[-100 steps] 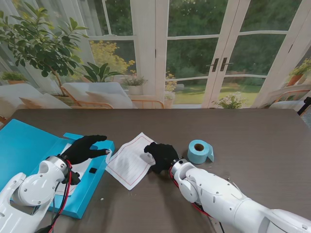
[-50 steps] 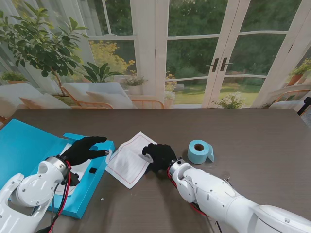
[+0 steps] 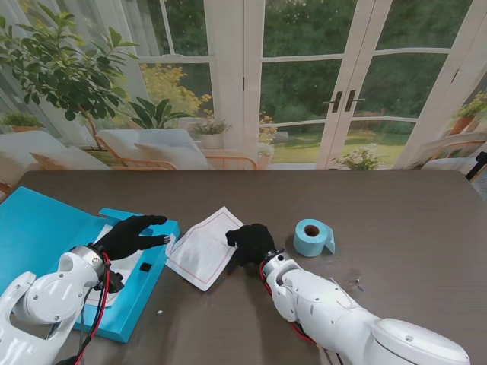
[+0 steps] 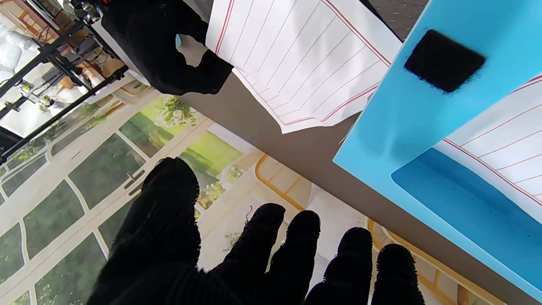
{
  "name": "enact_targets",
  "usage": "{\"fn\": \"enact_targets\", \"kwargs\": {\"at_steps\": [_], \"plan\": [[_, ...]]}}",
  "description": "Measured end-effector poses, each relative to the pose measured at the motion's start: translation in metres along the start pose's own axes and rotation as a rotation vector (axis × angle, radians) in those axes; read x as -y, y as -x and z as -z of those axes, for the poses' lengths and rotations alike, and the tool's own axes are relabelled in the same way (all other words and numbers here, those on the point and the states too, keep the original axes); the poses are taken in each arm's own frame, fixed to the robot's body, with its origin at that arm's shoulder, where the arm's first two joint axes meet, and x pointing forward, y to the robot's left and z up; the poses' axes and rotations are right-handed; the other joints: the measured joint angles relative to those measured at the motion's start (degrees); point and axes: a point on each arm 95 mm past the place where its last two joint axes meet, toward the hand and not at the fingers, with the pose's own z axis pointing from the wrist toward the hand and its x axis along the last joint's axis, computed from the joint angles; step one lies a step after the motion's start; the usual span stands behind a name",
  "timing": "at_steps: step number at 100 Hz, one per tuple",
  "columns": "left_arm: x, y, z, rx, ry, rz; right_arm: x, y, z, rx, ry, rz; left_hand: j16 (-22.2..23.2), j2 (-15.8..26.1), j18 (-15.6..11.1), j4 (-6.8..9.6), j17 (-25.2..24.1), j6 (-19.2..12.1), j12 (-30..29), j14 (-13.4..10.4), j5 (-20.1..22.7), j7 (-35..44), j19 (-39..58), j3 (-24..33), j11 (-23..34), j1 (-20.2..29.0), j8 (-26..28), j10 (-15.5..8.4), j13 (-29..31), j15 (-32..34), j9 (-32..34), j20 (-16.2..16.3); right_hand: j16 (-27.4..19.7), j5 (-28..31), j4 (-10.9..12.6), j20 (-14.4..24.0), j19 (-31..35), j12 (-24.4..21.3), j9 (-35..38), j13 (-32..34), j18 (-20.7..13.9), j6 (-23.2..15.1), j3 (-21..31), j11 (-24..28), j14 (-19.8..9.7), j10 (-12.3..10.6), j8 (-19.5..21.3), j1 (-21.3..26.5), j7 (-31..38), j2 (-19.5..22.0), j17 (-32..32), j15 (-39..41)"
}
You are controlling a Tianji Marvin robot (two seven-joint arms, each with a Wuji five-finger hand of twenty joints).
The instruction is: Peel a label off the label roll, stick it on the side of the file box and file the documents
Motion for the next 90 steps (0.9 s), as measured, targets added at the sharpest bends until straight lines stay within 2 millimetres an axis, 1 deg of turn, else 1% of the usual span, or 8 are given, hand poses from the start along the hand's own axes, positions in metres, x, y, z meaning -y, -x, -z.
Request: {"fn": "enact_targets", "kwargs": {"at_steps": [11,30,36,43,56,59,74,90], "plan": [[-0.001,0.000,-0.001,0.002,0.003,0.008,-0.005,-0.003,-0.001,0.008,0.024,-0.019,0.0,0.0,0.0,0.00,0.0,0.0,0.0,0.0,0.0,0.0,0.0,-0.6,0.0,0.0,0.0,0.0,0.0,0.0,0.0,0.0,1.8,1.0,-0.5,-1.1,1.1,2.6,2.7,3.8,-0.1,-0.7,0.6,0.5,0.0,0.1,0.0,1.0,2.1,-0.7,0.0,2.2],[-0.004,-0.003,-0.006,0.003,0.009,0.032,-0.028,-0.004,-0.004,0.002,0.086,-0.031,0.0,0.6,0.0,0.02,0.0,0.0,0.0,0.0,0.0,0.0,0.0,-1.2,0.0,0.1,0.0,0.0,0.2,0.0,0.0,0.0,5.2,1.0,-0.8,-2.3,2.5,7.1,4.8,7.3,-0.8,-2.1,0.6,0.2,0.0,0.1,0.1,1.0,3.7,-1.1,0.0,5.2],[-0.004,-0.003,-0.009,0.005,0.008,0.045,-0.035,-0.002,-0.004,0.004,0.103,-0.034,0.0,0.6,0.0,0.02,0.0,0.0,0.0,0.0,0.0,0.0,0.0,-1.2,0.0,0.1,0.0,0.1,0.2,0.0,0.0,0.0,5.8,1.0,-0.8,-2.7,2.9,7.6,5.4,7.3,-0.8,-2.1,0.6,0.1,0.0,0.2,0.1,1.0,3.9,-1.1,0.0,5.9],[-0.005,-0.003,-0.012,0.008,-0.002,0.076,-0.043,-0.001,-0.003,0.006,0.120,-0.035,0.0,2.9,0.0,0.03,0.0,0.0,0.0,0.2,0.0,0.0,0.0,-1.3,0.0,0.2,0.0,0.3,0.5,0.0,0.0,0.0,6.1,1.0,-0.8,-2.7,3.2,7.9,6.0,7.3,-0.8,-2.1,0.6,0.2,0.0,0.2,0.1,1.0,3.9,-1.1,0.0,6.7],[-0.007,-0.004,-0.018,0.013,-0.025,0.179,-0.054,0.001,0.001,0.011,0.147,-0.034,0.0,2.9,0.0,0.04,0.0,0.0,0.0,0.5,0.0,0.0,0.0,-1.8,0.0,0.2,0.0,1.0,0.6,0.0,0.1,0.0,7.0,1.4,-0.8,-2.8,3.5,8.6,6.1,7.3,-0.8,-2.2,0.6,0.2,0.0,0.2,0.1,1.0,3.9,-1.2,0.0,7.8],[-0.008,-0.005,-0.019,0.015,-0.025,0.192,-0.057,0.002,0.002,0.014,0.154,-0.035,0.0,3.0,0.0,0.04,0.0,0.0,0.0,1.3,0.0,0.0,0.0,-1.8,0.0,0.2,0.0,1.2,0.7,0.0,0.1,0.0,7.1,1.4,-0.8,-2.8,3.6,8.7,6.1,7.3,-0.8,-2.2,0.6,0.2,0.0,0.2,0.1,1.0,3.9,-1.2,0.0,8.1],[-0.012,-0.007,-0.022,0.022,-0.018,0.210,-0.073,0.004,0.006,0.028,0.188,-0.036,0.1,3.6,0.7,0.04,0.1,0.0,0.1,1.7,0.0,0.0,0.0,-2.5,0.0,0.4,0.0,1.9,0.8,0.0,0.2,0.1,7.3,1.4,-0.8,-2.8,3.7,9.3,6.1,7.3,-0.8,-2.2,0.6,0.2,0.0,0.2,0.1,1.0,3.9,-1.2,0.0,8.4],[-0.012,-0.008,-0.024,0.027,-0.011,0.216,-0.088,0.006,0.010,0.033,0.215,-0.036,1.2,3.6,1.2,0.04,0.8,0.0,0.3,2.1,0.0,0.0,0.2,-2.7,0.3,0.4,0.0,2.0,2.1,0.3,0.9,1.4,7.4,1.4,-0.8,-2.8,3.7,9.8,6.1,7.3,-0.8,-2.2,0.6,0.2,0.0,0.2,0.1,1.0,3.9,-1.2,0.0,8.9]]}}
